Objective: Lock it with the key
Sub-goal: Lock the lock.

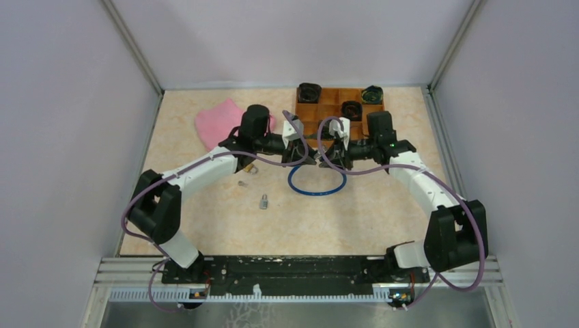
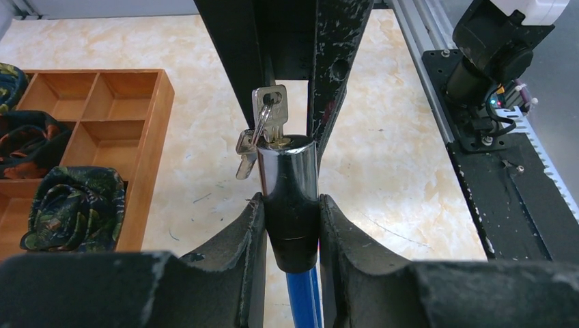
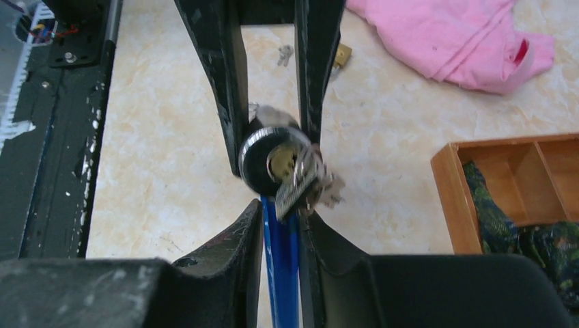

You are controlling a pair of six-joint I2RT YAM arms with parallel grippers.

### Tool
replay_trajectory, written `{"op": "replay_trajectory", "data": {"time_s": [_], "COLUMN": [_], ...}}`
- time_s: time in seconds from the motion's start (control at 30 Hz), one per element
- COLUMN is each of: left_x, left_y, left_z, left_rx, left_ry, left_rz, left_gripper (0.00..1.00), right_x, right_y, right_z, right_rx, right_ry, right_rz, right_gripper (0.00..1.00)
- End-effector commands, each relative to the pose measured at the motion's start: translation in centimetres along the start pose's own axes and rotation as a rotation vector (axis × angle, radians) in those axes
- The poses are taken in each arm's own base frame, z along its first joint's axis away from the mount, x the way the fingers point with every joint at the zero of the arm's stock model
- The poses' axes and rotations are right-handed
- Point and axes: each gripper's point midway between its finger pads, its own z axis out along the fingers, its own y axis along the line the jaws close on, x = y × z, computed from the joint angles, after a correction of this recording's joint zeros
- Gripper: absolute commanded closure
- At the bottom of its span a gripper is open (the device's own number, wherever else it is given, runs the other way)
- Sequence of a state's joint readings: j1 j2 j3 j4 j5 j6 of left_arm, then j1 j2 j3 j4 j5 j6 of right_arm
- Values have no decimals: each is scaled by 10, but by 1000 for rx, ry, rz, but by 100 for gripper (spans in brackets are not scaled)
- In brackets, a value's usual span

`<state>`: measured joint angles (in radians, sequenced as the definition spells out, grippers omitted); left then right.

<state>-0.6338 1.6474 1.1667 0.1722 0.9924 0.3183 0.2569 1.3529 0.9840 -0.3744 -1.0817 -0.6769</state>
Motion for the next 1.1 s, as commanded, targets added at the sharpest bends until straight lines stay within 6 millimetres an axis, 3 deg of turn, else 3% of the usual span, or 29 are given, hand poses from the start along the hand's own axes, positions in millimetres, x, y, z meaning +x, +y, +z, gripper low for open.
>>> {"op": "replay_trajectory", "data": {"time_s": [0.0, 0.33, 0.63, 0.73, 0.93, 1.07], "left_x": [19, 14, 7, 8, 9, 10], "left_y": [-6, -6, -6, -6, -7, -8], "left_z": [4, 2, 1, 1, 2, 3], "left_rx": [-2, -21, -32, -34, -29, -31], "left_ry": [51, 46, 26, 28, 30, 35], "left_rz": [-11, -9, -17, -16, -11, -1], "left_gripper": [100, 100, 100, 100, 100, 100], "right_x": [-50, -43, -26, -36, -76, -88], "right_y": [13, 10, 7, 8, 0, -8], "right_z": [2, -11, -43, -48, -56, -53], "right_rx": [-86, -43, 52, 86, 170, 242], "right_ry": [-114, -81, -19, -24, -100, -87], "right_rz": [-136, -91, 2, 39, 126, 170], "right_gripper": [75, 56, 43, 43, 49, 53]}}
